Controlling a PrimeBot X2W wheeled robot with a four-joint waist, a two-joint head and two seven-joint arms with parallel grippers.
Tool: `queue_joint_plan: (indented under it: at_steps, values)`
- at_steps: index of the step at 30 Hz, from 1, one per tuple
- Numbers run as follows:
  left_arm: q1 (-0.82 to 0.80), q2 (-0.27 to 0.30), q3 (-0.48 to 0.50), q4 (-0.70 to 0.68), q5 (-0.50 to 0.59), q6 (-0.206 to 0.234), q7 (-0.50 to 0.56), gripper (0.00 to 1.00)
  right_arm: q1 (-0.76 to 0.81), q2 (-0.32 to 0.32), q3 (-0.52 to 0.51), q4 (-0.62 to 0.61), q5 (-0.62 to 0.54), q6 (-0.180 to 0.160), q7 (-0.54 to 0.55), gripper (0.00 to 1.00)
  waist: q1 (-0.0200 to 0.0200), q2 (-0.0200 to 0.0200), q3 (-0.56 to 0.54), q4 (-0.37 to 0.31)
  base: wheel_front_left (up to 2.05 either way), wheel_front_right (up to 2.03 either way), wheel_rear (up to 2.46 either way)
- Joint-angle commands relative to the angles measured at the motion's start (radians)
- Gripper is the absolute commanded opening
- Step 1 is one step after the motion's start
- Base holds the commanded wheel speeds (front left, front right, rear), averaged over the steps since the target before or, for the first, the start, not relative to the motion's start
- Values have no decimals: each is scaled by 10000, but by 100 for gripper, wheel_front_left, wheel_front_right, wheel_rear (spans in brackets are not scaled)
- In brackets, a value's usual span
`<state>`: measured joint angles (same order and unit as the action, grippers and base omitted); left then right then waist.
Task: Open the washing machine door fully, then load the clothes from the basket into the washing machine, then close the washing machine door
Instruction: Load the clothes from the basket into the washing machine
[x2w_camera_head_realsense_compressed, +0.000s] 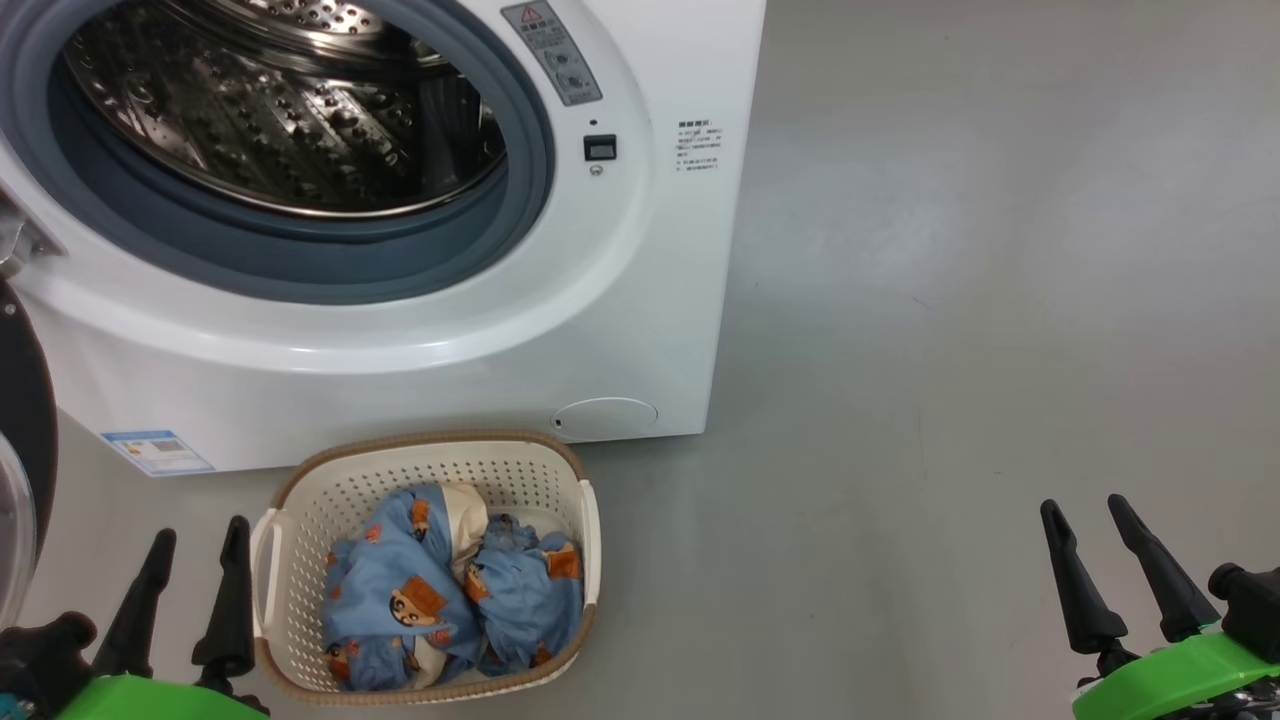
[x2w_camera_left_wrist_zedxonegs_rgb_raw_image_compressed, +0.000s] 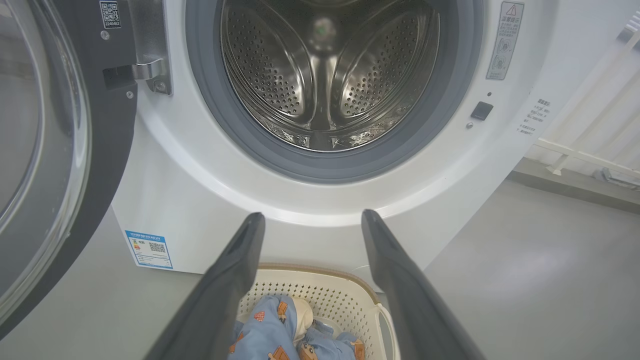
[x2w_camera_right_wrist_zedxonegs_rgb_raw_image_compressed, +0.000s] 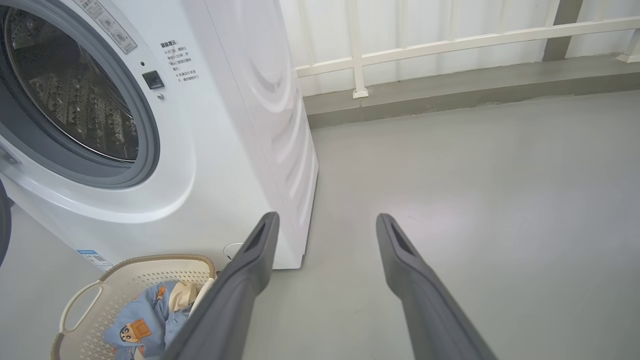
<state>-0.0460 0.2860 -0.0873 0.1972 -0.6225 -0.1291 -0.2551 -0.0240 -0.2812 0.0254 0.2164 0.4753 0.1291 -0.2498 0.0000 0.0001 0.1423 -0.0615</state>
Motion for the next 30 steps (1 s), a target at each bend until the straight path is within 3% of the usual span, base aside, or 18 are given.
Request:
queue_joint_plan:
  at_steps: [1,21,30]
  values:
    - [-402,269,377,-209,88,-15,-67,100,-230,-177,217,-245,-98,16,-120,100,0,-1,-3,-7,38,-68,30]
    - [-597,-23,142,247,137,-15,-67,100,-510,66,360,-337,-150,16,-120,100,0,-1,525,-57,4,-4,1]
    - [-1506,-39,-888,1826,-39,-15,-67,100,-1040,453,499,-548,-269,16,-120,100,0,-1,1682,-196,0,0,0]
